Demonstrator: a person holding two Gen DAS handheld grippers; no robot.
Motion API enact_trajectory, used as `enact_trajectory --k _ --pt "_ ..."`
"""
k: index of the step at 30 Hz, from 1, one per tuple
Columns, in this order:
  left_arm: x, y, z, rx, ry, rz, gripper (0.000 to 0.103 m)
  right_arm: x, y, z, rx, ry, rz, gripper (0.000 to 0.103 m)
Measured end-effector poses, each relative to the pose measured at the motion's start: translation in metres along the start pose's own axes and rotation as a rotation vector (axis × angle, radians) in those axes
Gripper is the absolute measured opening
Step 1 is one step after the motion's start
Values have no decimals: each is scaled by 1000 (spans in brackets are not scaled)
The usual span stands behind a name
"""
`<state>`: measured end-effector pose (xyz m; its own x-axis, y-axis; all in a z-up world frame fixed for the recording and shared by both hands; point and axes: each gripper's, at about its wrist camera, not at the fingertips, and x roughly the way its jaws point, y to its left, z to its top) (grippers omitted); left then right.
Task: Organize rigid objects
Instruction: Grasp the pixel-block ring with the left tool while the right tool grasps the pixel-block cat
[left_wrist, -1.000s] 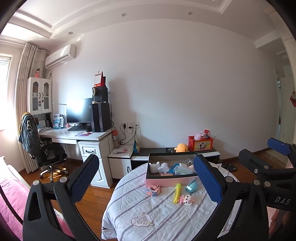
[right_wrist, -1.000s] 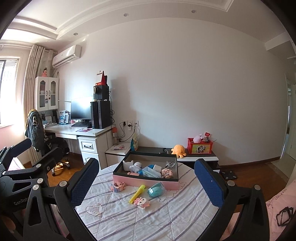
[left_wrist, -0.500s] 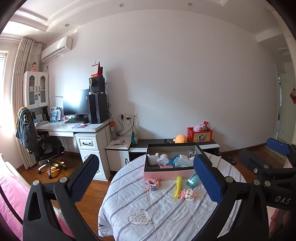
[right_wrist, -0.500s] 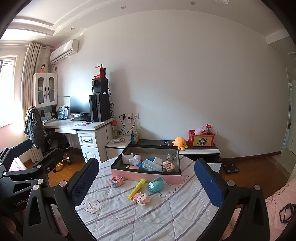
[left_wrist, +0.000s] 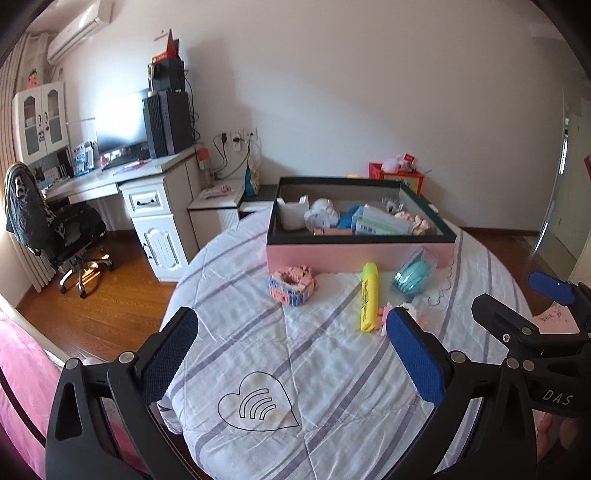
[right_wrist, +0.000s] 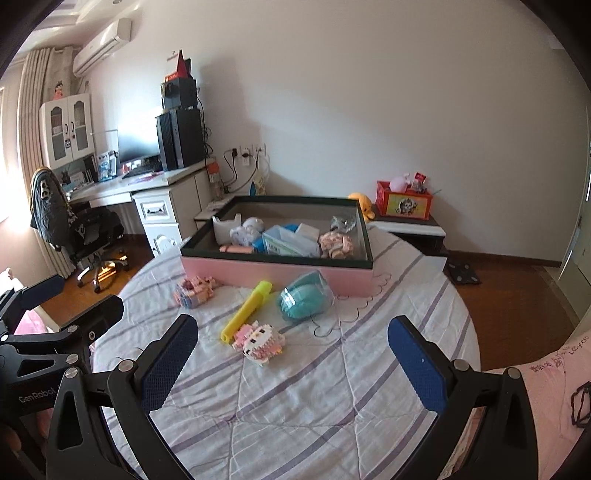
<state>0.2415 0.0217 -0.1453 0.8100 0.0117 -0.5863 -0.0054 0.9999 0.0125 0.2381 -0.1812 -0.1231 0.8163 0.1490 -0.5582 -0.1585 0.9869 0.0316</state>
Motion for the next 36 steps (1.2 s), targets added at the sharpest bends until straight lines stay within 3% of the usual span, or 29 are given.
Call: enact_trajectory --k 5,12,18,23,24,25,30,36 --pt "42 -1 -9 0 91 -24 103 47 -11 -12 14 103 -12 103" --pt "78 9 -17 4 162 3 103 101 -3 -27 -20 249 27 103" --pt "92 21 -17 -23 187 9 103 128 11 -23 -80 302 55 102" --pt "100 23 -14 -23 196 -3 103 136 17 -22 -126 318 112 72" --pt "103 23 -13 -23 199 -6 103 134 16 -21 -130 311 128 55" --pt "105 24 -12 -22 200 -6 103 132 14 -21 -129 305 131 49" --pt "122 23 -3 -10 211 7 103 116 -7 -27 -120 302 148 49" --pt "157 17 17 9 254 3 103 106 -46 -31 -54 288 84 49"
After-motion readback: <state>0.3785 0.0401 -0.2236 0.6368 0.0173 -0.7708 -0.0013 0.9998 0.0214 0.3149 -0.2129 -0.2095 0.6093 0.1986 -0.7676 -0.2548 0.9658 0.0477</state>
